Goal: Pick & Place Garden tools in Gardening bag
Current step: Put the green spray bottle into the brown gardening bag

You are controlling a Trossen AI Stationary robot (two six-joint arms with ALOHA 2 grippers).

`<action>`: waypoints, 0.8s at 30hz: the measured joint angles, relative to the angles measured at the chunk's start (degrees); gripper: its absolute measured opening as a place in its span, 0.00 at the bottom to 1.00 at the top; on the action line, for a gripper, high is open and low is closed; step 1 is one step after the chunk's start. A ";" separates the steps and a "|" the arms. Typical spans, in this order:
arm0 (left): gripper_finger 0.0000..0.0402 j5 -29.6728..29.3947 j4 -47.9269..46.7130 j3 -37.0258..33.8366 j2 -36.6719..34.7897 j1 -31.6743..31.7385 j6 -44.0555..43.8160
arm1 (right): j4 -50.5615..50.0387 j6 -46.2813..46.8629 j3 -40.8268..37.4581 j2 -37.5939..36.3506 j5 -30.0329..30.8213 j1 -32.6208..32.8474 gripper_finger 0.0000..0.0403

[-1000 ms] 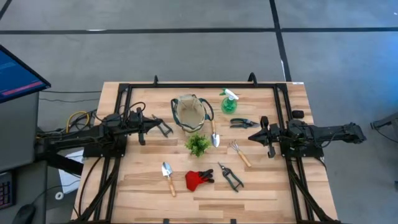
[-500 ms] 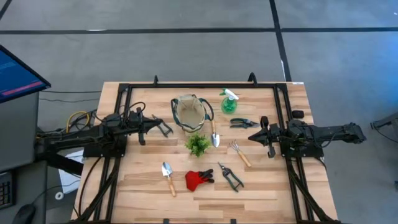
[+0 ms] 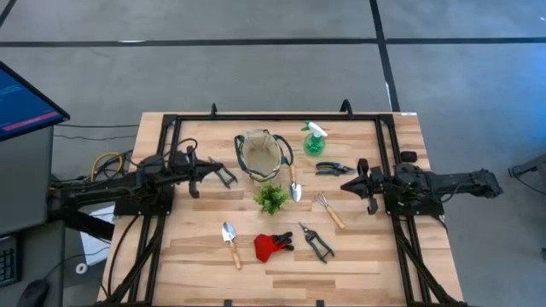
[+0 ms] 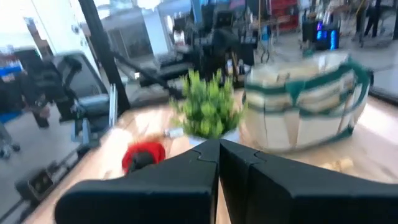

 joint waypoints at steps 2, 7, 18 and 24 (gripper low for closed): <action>0.00 0.00 3.72 0.00 -0.01 0.00 0.00 | 0.50 0.08 0.43 0.02 0.00 -0.10 0.00; 0.00 -0.05 6.67 0.82 0.08 0.00 -2.41 | 1.44 -2.46 3.12 0.03 1.19 -0.08 0.00; 0.00 -0.13 6.46 8.18 13.79 0.00 -8.57 | -3.25 -2.90 8.61 5.59 4.79 -0.30 0.00; 0.00 0.72 6.45 13.87 23.51 -0.02 -8.59 | -3.30 -2.91 11.91 12.08 6.57 -0.32 0.00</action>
